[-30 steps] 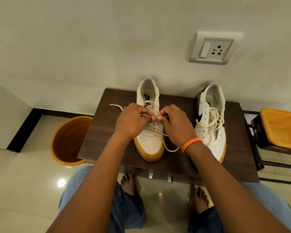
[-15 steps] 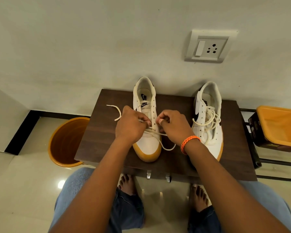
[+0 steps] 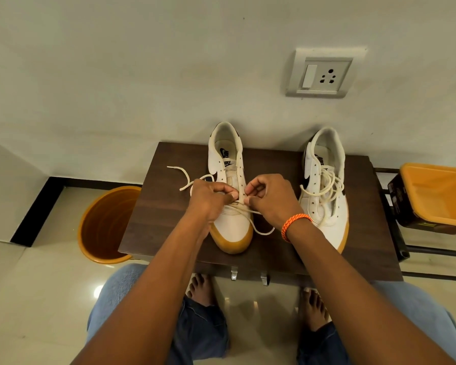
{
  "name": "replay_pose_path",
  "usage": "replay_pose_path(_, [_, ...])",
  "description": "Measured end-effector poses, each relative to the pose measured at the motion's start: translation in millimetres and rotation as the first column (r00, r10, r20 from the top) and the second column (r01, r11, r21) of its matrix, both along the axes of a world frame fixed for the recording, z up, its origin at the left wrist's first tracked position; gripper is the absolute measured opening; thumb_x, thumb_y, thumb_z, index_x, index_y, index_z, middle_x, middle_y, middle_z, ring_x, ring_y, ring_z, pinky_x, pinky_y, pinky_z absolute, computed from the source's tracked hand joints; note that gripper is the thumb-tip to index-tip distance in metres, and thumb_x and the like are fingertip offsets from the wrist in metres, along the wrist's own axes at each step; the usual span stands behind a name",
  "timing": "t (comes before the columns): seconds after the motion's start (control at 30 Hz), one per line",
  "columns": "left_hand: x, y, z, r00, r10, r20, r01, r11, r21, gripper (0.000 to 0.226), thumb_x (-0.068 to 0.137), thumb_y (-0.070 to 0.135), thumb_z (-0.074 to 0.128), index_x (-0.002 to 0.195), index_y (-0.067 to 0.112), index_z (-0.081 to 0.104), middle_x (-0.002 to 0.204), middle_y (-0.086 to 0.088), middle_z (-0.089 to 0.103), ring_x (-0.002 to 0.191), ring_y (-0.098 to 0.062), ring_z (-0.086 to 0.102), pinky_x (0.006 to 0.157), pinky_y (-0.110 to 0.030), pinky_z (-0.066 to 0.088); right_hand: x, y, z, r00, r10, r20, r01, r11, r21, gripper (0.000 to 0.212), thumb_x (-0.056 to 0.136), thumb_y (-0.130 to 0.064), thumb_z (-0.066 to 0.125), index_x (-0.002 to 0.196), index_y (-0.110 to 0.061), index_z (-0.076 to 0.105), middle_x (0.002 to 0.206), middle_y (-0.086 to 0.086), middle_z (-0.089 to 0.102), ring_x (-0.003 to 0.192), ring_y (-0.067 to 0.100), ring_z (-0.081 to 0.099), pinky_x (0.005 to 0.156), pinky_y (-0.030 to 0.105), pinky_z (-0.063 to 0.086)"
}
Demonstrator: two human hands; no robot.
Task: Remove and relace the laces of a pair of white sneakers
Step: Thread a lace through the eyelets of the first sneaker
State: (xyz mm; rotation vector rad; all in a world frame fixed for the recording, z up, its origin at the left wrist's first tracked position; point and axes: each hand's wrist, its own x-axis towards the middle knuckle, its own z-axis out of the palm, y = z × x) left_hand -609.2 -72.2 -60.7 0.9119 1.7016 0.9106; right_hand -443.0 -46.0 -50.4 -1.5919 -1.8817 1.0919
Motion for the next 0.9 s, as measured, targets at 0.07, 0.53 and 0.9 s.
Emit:
replay_pose_path(0.07, [-0.2, 0.2, 0.1, 1.000, 0.000, 0.006, 0.000, 1.000, -0.008, 0.017, 0.088, -0.003, 0.080, 0.079, 0.011, 0.079, 0.075, -0.002, 0.077, 0.070, -0.007, 0.071, 0.074, -0.017, 0.057, -0.6, -0.4, -0.1, 1.000, -0.005, -0.002, 0.005, 1.000, 0.005, 0.018, 0.081, -0.008, 0.086, 0.088, -0.019, 0.074, 0.080, -0.006, 0.071, 0.070, 0.005, 0.067, 0.060, 0.007, 0.049])
replay_pose_path(0.53, [-21.6, 10.8, 1.9, 0.957, -0.252, -0.143, 0.249, 0.968, -0.036, 0.007, 0.095, 0.013, 0.078, 0.098, 0.011, 0.085, 0.115, -0.012, 0.072, 0.104, -0.018, 0.072, 0.096, -0.027, 0.054, -6.2, -4.4, 0.7, 0.997, -0.010, 0.070, -0.005, 0.979, 0.201, 0.008, 0.089, -0.018, 0.081, 0.084, -0.024, 0.077, 0.079, -0.009, 0.072, 0.073, 0.007, 0.068, 0.073, 0.029, 0.061])
replay_pose_path(0.9, [-37.1, 20.4, -10.3, 0.890, -0.384, -0.245, 0.370, 0.923, -0.104, 0.048, 0.046, 0.076, 0.079, 0.083, 0.047, 0.082, 0.131, -0.005, 0.057, 0.118, -0.022, 0.063, 0.105, -0.044, 0.056, 2.7, 5.5, 20.1, 0.987, -0.019, -0.161, 0.065, 0.955, 0.288, 0.014, 0.107, -0.008, 0.043, 0.104, -0.021, 0.049, 0.083, -0.001, 0.066, 0.068, 0.013, 0.072, 0.065, 0.042, 0.063])
